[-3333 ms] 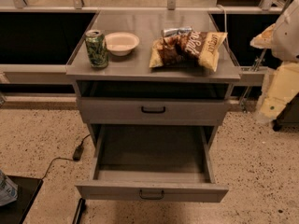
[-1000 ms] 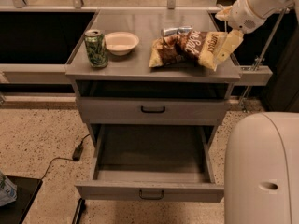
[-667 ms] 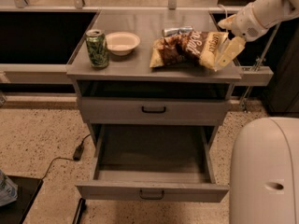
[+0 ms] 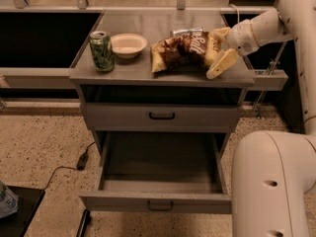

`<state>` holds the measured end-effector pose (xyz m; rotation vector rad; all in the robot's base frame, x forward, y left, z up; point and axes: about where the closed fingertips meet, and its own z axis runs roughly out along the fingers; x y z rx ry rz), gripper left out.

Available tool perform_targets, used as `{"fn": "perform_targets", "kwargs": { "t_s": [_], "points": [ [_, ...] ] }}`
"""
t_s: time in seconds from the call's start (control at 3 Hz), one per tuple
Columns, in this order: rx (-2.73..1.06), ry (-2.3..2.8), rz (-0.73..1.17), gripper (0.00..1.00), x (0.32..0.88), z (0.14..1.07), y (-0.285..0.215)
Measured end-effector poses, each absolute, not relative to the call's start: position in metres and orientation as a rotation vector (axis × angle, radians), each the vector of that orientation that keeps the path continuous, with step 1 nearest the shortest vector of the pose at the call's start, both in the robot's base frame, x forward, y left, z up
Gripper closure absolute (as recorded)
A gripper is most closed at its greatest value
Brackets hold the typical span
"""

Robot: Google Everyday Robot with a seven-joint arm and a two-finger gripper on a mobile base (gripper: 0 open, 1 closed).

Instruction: Place brown chip bag into middle drawer

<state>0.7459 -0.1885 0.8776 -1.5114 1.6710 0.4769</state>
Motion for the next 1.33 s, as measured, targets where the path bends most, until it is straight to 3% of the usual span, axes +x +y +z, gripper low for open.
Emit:
{"fn": "perform_targets", "kwargs": {
  "t_s": [0.33,1.33],
  "points": [
    [-1.511,1.671,0.477,0.00,0.7459,0.8777,-0.1884],
    [-1.511,1.671,0.477,0.64,0.7459,0.8777,-0.1884]
  ]
}}
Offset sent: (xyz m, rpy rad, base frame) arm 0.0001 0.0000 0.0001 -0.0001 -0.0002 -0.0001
